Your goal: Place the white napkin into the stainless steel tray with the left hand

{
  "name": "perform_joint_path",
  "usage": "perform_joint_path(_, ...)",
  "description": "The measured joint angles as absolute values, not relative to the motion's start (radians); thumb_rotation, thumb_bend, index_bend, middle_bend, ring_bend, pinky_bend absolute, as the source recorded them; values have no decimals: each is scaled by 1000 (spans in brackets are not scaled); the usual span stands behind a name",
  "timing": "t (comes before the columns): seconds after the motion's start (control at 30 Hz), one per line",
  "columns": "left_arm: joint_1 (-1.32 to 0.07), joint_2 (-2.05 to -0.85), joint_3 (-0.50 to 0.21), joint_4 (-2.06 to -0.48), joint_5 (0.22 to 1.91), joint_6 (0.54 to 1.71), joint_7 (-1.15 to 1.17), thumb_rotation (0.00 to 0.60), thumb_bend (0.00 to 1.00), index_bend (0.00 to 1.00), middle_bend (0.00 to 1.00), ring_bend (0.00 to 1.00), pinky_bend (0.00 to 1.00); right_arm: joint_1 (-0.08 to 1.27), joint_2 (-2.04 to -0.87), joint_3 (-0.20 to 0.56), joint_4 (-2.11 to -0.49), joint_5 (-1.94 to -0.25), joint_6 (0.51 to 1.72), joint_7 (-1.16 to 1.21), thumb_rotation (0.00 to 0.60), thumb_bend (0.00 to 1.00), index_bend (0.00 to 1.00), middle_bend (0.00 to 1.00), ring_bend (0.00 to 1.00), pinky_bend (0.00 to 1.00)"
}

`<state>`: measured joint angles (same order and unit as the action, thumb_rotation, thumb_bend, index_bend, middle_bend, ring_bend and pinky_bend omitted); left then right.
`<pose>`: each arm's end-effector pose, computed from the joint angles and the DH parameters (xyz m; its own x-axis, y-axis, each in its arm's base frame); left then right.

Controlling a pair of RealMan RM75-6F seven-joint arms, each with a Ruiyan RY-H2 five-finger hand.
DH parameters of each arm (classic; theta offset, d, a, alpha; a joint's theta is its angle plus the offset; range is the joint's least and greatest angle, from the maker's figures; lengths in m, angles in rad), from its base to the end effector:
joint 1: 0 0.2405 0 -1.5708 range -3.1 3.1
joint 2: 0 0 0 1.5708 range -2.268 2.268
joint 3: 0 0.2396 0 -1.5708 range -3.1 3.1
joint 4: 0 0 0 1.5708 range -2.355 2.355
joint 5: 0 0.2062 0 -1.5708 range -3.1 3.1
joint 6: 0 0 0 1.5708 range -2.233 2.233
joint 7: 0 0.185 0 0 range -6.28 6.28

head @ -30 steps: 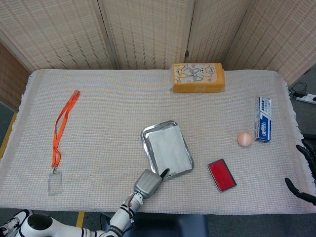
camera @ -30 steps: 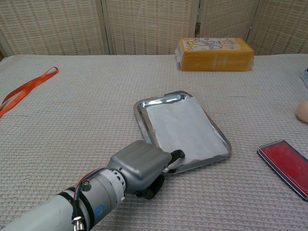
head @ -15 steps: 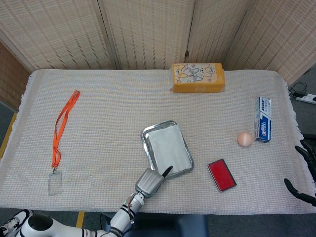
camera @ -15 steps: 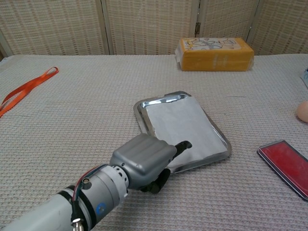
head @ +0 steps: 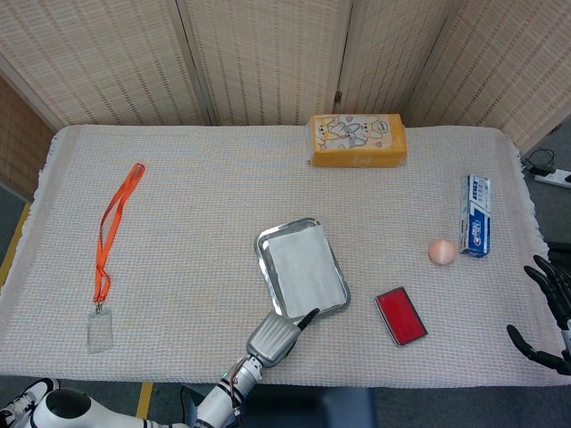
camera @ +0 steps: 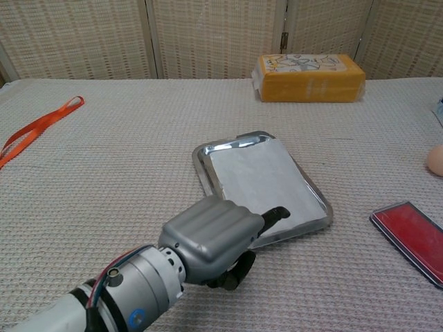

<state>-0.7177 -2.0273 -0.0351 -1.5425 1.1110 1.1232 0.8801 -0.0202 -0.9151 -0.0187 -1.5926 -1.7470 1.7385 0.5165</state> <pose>-0.0202 0.2291 -0.1514 0.5775 0.2515 0.7767 0.7159 -0.6133 -0.3337 -0.2735 -0.1708 0.2238 0.0969 0.0386 0.9945 -0.9735 -0.2045 0.1028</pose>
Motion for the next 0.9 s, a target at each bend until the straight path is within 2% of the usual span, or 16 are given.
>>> perform_joint_path(0.13, -711, -2019, -27, -1550, 1136, 1134, 872, 600, 707, 31, 1000, 999, 1000, -19, -913, -21, -1583, -1749, 1739, 528, 600, 403, 0, 0, 0, 0)
perform_joint_path(0.2, -700, -2004, -13, -1556, 1174, 1160, 861, 600, 685, 43, 996, 927, 999, -18, -913, -24, -1579, -1752, 1737, 529, 600, 403, 0, 0, 0, 0)
perform_joint_path(0.23, -693, -1995, -4, -1559, 1198, 1177, 854, 600, 659, 52, 943, 808, 958, -18, -913, -24, -1579, -1753, 1736, 528, 600, 403, 0, 0, 0, 0)
perform_joint_path(0.3, -671, -1966, 21, -1567, 1263, 1231, 834, 600, 597, 57, 706, 555, 760, -18, -915, -26, -1579, -1756, 1735, 522, 600, 403, 0, 0, 0, 0)
perform_joint_path(0.37, -646, -1928, 45, -1579, 1321, 1286, 816, 600, 542, 57, 492, 390, 558, -17, -918, -28, -1581, -1762, 1733, 509, 600, 402, 0, 0, 0, 0)
perform_joint_path(0.47, -601, -1845, 78, -1617, 1394, 1376, 784, 600, 488, 58, 329, 220, 279, -15, -923, -32, -1588, -1774, 1729, 483, 600, 403, 0, 0, 0, 0)
perform_joint_path(0.53, -570, -1778, 98, -1650, 1425, 1430, 761, 600, 472, 63, 281, 169, 184, -13, -929, -34, -1593, -1781, 1724, 459, 600, 402, 0, 0, 0, 0)
perform_joint_path(0.73, -472, -1576, 132, -1722, 1493, 1577, 647, 600, 467, 66, 237, 133, 143, 1, -957, -39, -1609, -1797, 1689, 369, 600, 403, 0, 0, 0, 0)
perform_joint_path(0.9, -394, -1441, 146, -1721, 1511, 1640, 480, 600, 446, 66, 224, 113, 101, 22, -993, -41, -1623, -1795, 1622, 276, 600, 403, 0, 0, 0, 0)
